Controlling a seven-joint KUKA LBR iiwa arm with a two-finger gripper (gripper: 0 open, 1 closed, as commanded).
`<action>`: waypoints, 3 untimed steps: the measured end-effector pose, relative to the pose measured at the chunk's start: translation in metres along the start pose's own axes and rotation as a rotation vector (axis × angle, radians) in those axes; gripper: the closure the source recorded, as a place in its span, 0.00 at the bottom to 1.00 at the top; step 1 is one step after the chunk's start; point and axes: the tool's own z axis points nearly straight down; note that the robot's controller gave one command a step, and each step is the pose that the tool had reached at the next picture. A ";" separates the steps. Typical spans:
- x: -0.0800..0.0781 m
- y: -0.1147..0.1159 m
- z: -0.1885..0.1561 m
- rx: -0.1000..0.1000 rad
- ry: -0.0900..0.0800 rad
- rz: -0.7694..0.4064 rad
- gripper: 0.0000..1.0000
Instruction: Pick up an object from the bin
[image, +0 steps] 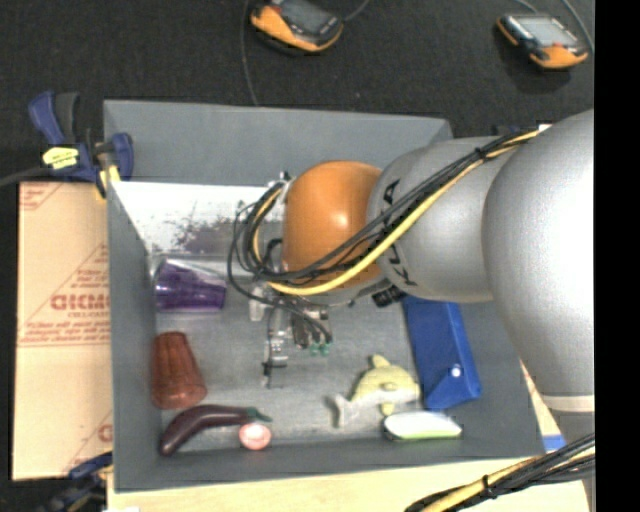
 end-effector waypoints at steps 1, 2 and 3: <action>-0.002 -0.001 -0.005 -0.001 -0.008 0.004 0.00; -0.080 0.074 0.041 0.012 -0.019 0.004 0.00; -0.076 0.061 0.042 -0.001 -0.022 0.005 0.00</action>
Offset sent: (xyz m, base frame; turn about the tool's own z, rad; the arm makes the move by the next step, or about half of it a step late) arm 0.0879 0.1010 -0.0629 -0.0048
